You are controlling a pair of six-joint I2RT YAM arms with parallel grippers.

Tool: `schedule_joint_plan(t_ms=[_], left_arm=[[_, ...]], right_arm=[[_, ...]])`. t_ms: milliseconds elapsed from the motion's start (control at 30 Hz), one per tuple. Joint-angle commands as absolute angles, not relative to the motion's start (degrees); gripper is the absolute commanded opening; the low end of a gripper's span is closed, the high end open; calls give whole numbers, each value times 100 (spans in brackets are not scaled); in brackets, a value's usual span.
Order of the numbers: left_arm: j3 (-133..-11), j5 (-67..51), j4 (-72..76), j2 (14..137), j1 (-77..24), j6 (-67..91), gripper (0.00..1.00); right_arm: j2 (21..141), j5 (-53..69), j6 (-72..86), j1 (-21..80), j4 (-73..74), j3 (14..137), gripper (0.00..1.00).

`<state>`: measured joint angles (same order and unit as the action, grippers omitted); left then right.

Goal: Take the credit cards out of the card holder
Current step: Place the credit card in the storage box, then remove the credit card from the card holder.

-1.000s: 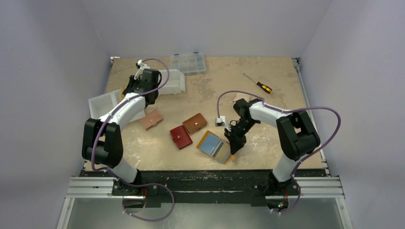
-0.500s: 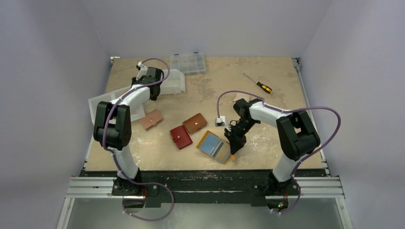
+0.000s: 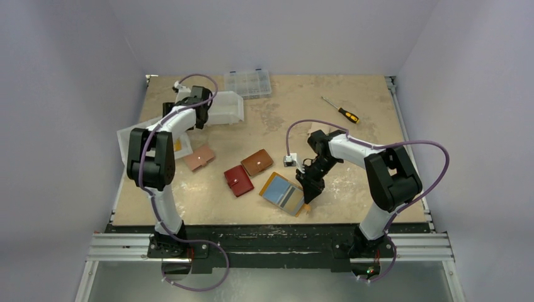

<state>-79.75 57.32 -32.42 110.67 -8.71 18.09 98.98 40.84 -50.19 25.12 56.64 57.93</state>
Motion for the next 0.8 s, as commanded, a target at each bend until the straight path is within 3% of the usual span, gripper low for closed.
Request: schedule_joint_plan(t_ms=[0, 100, 200, 367, 533, 600, 767], left_arm=[[-8351, 5338, -3412, 10709, -835, 2174, 64], [-8382, 4701, -3413, 10126, -835, 2128, 65], [-8039, 3250, -3160, 9285, -835, 1791, 69], [-6609, 52, -2236, 7505, -835, 1567, 75], [-5142, -1994, -1404, 6375, -1047, 2462, 76], [-4618, -2090, -1175, 6032, -1619, 2719, 76], [-3336, -1034, -118, 5270, -3854, 3371, 74]], right_arm=[[9791, 3595, -5246, 2522, 5414, 5801, 5], [9780, 3582, -5255, 2514, 5410, 5801, 5], [9729, 3547, -5256, 2516, 5384, 5788, 5], [9547, 3566, -5304, 2520, 5354, 5741, 5], [9557, 3584, -5326, 2521, 5355, 5722, 5], [9655, 3540, -5318, 2520, 5361, 5738, 5], [9777, 3541, -5282, 2515, 5344, 5748, 6]])
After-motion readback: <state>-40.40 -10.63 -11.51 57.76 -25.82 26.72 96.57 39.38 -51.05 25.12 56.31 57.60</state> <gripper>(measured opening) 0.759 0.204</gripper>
